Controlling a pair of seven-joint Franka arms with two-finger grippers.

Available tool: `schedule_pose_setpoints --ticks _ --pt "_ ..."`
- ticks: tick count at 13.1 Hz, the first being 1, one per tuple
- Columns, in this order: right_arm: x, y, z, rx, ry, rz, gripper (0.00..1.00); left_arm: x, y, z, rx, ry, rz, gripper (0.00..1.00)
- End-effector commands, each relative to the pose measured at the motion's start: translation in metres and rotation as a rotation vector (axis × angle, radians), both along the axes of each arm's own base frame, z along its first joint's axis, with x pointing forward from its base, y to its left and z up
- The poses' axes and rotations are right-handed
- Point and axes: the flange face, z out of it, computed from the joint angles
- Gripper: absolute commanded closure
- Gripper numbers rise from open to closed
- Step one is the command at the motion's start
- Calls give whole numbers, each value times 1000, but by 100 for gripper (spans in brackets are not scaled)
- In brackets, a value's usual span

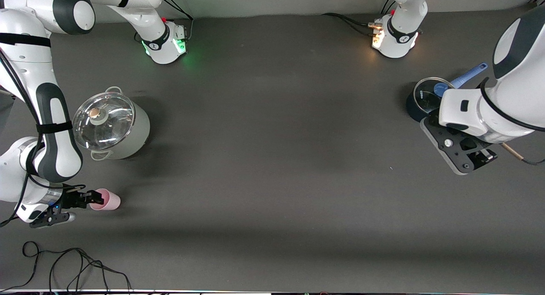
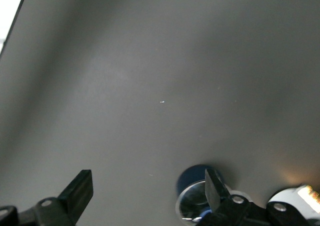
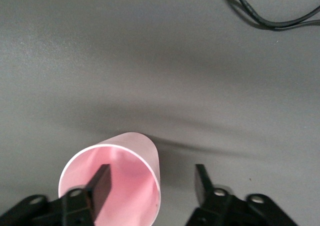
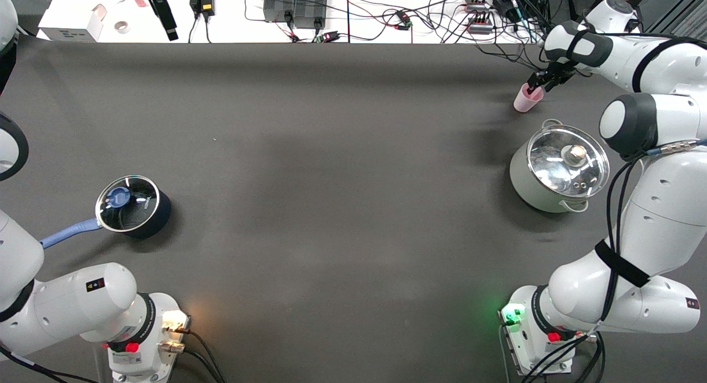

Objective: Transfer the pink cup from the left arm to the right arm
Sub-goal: 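Open the right gripper and set the pink cup down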

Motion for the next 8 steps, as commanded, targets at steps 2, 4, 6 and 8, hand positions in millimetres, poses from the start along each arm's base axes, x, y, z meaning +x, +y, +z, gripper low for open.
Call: schedule_pose_setpoints --ticks 2,4,6,8 --pt "-7 6 59 1 53 37 1 -12 -11 12 42 -48 410 0" --pt "-21 7 117 -50 107 61 1 -16 -20 11 17 -22 546 0" --pt "-34 27 171 -73 152 35 1 -23 -23 7 44 15 572 0" --pt "-44 66 202 -139 204 -19 1 -22 -21 5 40 23 558 0"
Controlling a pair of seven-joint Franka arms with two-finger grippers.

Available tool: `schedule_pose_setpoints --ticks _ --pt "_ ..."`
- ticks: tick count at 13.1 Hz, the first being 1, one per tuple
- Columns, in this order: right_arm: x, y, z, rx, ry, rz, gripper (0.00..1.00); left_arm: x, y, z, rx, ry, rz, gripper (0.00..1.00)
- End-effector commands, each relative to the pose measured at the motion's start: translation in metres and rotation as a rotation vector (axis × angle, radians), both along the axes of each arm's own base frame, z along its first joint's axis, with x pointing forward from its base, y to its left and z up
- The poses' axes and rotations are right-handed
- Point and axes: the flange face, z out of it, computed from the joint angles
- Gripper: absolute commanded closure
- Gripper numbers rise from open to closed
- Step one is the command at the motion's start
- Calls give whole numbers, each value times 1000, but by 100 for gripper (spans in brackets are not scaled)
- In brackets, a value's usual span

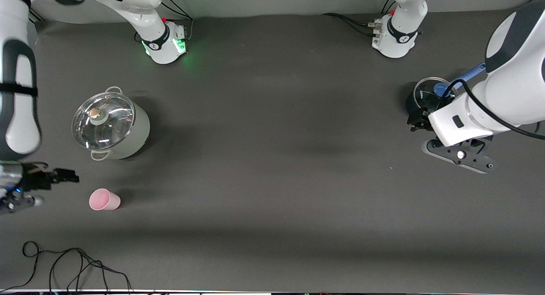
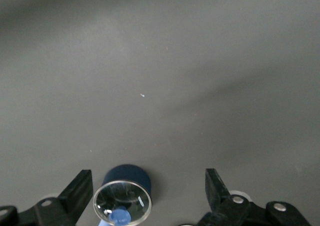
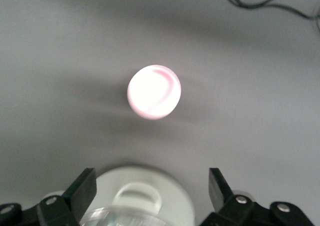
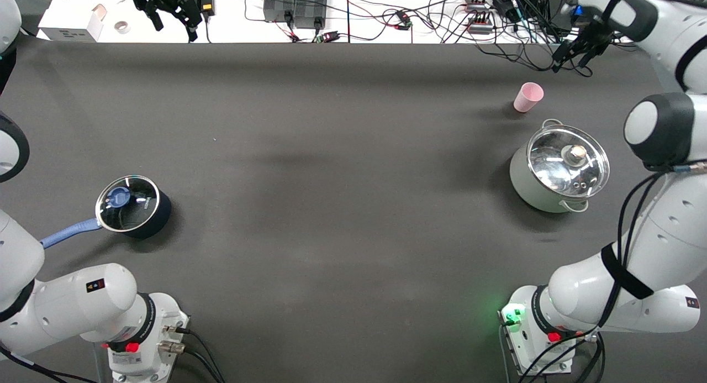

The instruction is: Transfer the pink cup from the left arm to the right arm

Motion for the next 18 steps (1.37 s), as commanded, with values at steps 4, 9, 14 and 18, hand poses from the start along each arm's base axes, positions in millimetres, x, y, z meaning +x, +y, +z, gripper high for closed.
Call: schedule_pose_setpoints --ticks 4,9,14,18 --pt "-27 85 71 -108 -11 -143 0 -7 8 5 19 12 33 0" --pt "-79 85 144 -79 -101 -160 0 -13 12 2 52 60 36 0" --pt "-101 75 176 -50 -137 -190 0 -9 13 0 200 83 110 0" --pt "-107 74 206 -8 -150 -216 0 -4 7 -6 195 107 71 0"
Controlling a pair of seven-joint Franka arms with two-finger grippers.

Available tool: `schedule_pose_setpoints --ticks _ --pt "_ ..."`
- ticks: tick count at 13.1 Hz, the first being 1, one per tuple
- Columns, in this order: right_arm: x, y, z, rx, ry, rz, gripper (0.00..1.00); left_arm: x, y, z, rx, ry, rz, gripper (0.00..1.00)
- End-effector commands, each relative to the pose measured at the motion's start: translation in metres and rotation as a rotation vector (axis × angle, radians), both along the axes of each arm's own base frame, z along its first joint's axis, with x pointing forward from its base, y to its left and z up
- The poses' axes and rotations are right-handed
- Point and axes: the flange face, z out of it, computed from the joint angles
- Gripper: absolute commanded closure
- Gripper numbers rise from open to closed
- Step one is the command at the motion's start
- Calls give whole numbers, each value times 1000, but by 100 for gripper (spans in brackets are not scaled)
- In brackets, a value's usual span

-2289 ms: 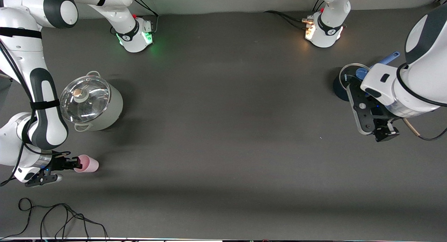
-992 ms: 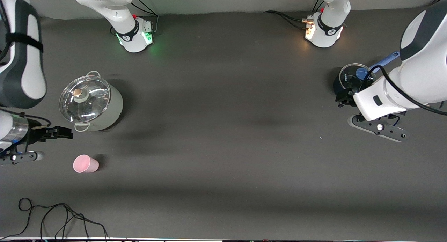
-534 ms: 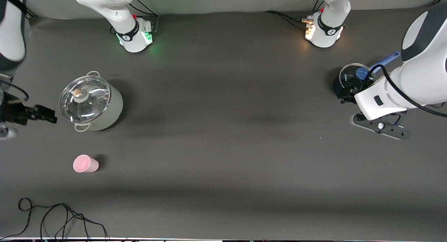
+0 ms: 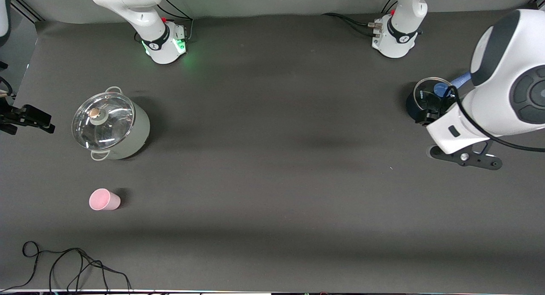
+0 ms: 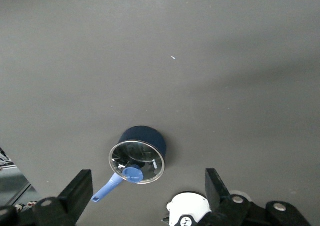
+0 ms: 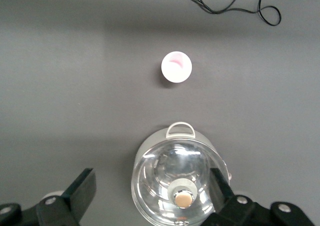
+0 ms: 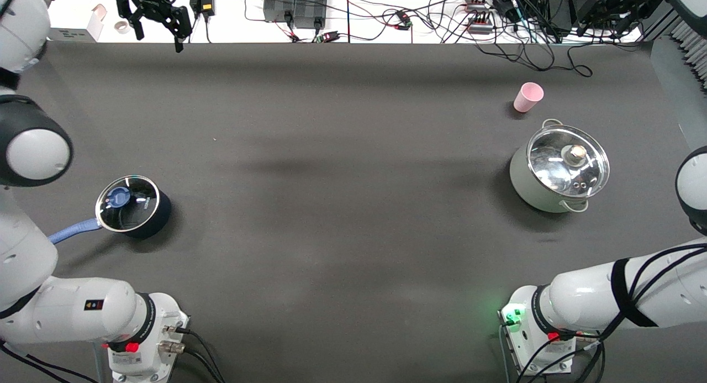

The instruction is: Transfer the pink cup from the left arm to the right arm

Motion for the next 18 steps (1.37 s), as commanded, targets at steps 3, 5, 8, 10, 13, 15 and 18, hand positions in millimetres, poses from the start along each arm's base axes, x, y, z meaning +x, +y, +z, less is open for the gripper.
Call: schedule_pose_setpoints --ticks 3,5,8,10,13,15,18 --pt "-16 23 29 38 3 -64 0 -3 39 23 -135 -47 -25 0" --pt "-10 27 21 38 6 -54 0 -13 70 18 -175 -118 -7 0" --pt "1 28 2 37 8 -52 0 -22 107 13 -212 -150 2 0" --pt "2 42 1 35 10 -28 0 -35 119 5 -225 -169 16 0" --pt "-1 38 6 35 8 -20 0 -55 119 -1 -225 -221 11 0" --pt "-1 37 6 34 7 -20 0 -58 129 -6 -224 -212 11 0" --pt "-6 36 5 29 41 4 0 -62 157 -19 -231 -176 15 0"
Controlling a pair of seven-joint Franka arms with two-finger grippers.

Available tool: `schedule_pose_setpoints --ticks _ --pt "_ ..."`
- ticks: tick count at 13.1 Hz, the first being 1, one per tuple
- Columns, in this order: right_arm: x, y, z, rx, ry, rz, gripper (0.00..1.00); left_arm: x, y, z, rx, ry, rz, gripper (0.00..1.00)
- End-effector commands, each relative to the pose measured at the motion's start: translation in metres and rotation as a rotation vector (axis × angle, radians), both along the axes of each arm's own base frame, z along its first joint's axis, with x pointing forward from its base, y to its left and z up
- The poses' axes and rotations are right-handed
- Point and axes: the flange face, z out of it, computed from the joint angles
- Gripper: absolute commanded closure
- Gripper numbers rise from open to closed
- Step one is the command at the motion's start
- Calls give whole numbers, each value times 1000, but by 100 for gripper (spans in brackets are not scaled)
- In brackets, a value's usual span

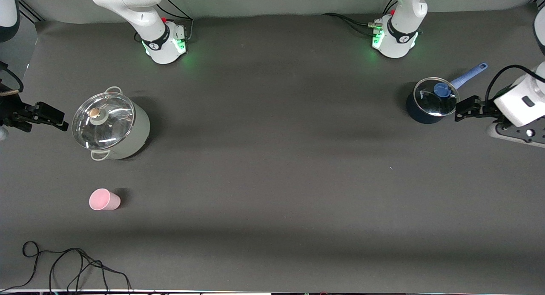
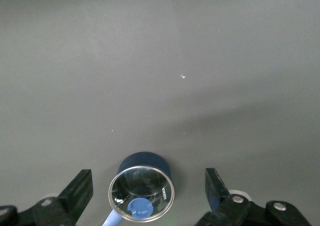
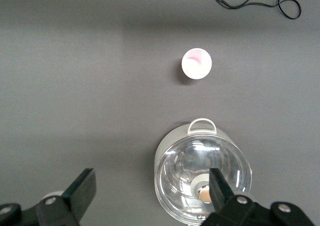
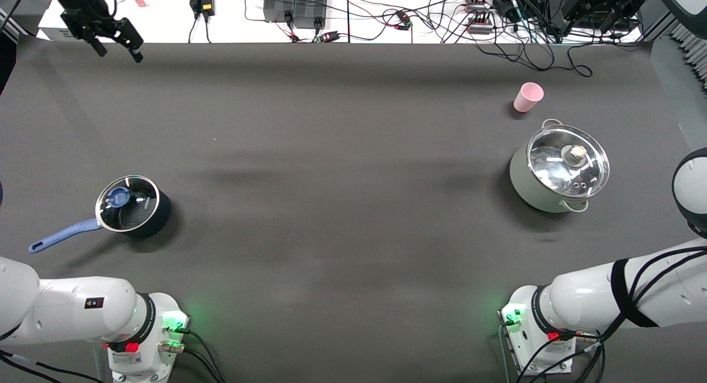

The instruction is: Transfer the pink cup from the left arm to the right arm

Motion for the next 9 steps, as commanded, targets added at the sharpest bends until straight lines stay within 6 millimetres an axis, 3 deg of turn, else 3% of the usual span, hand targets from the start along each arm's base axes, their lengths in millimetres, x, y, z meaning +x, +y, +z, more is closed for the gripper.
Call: schedule_pose_setpoints --ticks 1,4,6,9 --pt "-9 0 6 8 16 24 0 -9 9 1 -11 -17 -16 0" --pt "-13 1 3 10 49 21 0 -2 4 29 9 -96 7 0" --pt "-14 1 5 17 49 16 0 -3 -11 45 19 -109 83 0" --pt "-13 2 4 20 49 13 0 -4 -11 35 93 -64 89 0"
